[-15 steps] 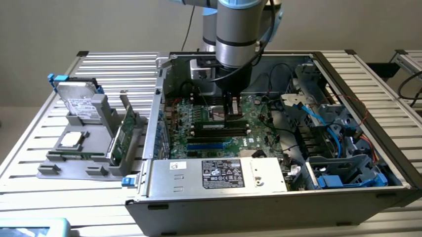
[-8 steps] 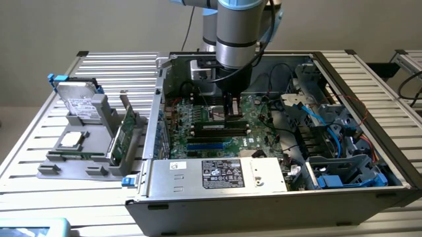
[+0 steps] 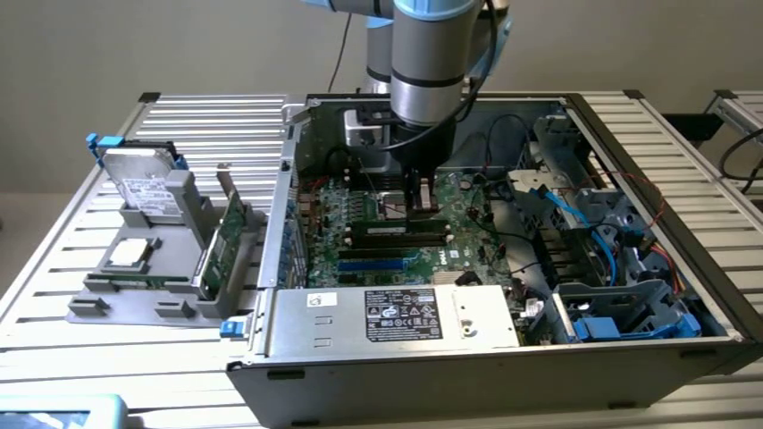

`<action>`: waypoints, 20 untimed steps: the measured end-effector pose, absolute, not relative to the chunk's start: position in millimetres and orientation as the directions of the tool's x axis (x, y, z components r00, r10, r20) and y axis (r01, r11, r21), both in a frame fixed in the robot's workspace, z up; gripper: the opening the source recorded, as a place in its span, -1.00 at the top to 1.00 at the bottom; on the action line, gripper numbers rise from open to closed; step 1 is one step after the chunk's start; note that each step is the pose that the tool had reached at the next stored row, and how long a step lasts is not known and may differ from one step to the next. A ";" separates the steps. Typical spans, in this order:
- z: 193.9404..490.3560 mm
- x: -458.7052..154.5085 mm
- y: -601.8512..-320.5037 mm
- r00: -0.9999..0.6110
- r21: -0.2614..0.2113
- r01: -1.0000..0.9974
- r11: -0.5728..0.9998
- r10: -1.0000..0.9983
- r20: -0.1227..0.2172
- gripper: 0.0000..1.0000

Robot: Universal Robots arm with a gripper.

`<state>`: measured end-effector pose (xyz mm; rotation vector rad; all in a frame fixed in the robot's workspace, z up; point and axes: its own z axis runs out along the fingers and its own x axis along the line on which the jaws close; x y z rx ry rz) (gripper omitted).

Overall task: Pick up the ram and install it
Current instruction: 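Insert the ram into the slot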

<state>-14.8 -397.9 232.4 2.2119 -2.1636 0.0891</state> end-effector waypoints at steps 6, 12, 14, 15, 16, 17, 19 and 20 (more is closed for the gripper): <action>231.1 -14.7 -397.9 0.022 -0.007 -1.000 -0.022 -0.997 0.074 0.73; 229.6 -14.6 -396.9 0.022 -0.007 -1.000 -0.022 -0.997 0.074 0.73; 229.0 -14.6 -396.2 0.022 -0.007 -1.000 -0.022 -0.997 0.073 0.73; 228.7 -14.6 -396.1 0.022 -0.007 -1.000 -0.022 -0.997 0.074 0.73; 228.4 -14.6 -396.1 0.022 -0.007 -1.000 -0.022 -0.997 0.074 0.73; 228.2 -14.6 -396.1 0.022 -0.007 -1.000 -0.022 -0.997 0.074 0.73; 227.9 -14.6 -396.1 0.022 -0.007 -1.000 -0.022 -0.997 0.074 0.73; 227.8 -14.6 -396.1 0.022 -0.007 -1.000 -0.022 -0.997 0.074 0.73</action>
